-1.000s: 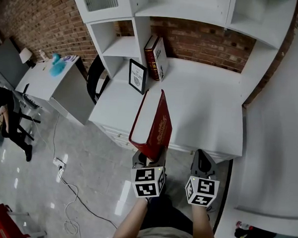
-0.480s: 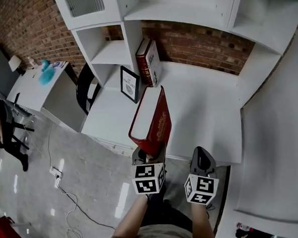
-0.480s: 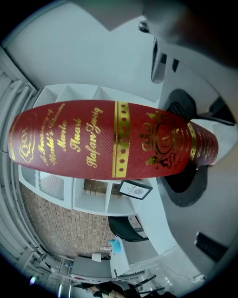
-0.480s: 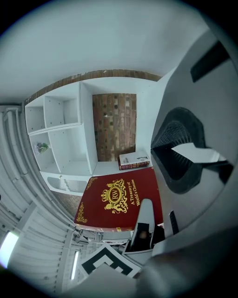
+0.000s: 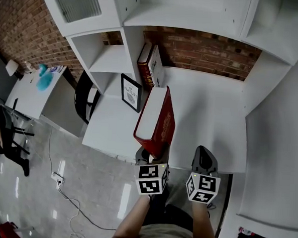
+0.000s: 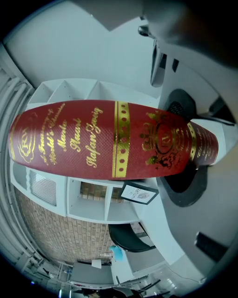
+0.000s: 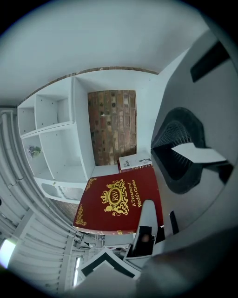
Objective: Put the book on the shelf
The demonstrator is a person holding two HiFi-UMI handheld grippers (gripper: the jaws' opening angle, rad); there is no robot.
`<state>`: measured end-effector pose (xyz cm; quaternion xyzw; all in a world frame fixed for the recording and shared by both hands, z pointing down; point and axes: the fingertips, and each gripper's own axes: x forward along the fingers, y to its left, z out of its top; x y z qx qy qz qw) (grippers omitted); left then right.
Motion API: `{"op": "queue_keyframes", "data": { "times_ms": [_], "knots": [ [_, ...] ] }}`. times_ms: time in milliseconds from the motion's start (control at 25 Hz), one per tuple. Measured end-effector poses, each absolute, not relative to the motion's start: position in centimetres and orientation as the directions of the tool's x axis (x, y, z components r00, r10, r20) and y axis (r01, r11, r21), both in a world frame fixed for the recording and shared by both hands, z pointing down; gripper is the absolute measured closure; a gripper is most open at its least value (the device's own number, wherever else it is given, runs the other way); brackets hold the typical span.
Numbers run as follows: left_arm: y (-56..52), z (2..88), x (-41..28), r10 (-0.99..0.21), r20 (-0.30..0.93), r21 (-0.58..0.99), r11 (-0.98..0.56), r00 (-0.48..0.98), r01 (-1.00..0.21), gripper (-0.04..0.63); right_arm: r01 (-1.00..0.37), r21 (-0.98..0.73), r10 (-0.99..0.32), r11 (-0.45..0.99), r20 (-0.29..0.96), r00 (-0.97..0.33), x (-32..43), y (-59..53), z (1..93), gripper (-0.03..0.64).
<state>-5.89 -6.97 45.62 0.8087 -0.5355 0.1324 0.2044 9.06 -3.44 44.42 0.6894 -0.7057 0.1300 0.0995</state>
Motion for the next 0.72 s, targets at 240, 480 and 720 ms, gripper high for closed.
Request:
{"op": "queue_keyframes", "data": {
  "times_ms": [240,480,720],
  "knots": [
    [-9.8,46.0,-6.1,-0.801,0.434,0.188,-0.366,0.412,-0.911,0.353,-0.999,-0.048,-0.948,0.018,0.317,-0.033,7.8,-6.7,44.6,0.601],
    [-11.9,46.5,-6.1,-0.793,0.44,0.198,-0.372,0.422,-0.907,0.353,-0.999,-0.043,-0.945,0.012,0.327,-0.026,7.7,-8.4,44.9,0.601],
    [-13.4,47.0,-5.6,-0.789,0.445,0.205,-0.372,0.425,-0.905,0.353,-0.999,-0.046,-0.945,-0.011,0.326,-0.005,8.9,-9.6,45.0,0.601]
  ]
}}
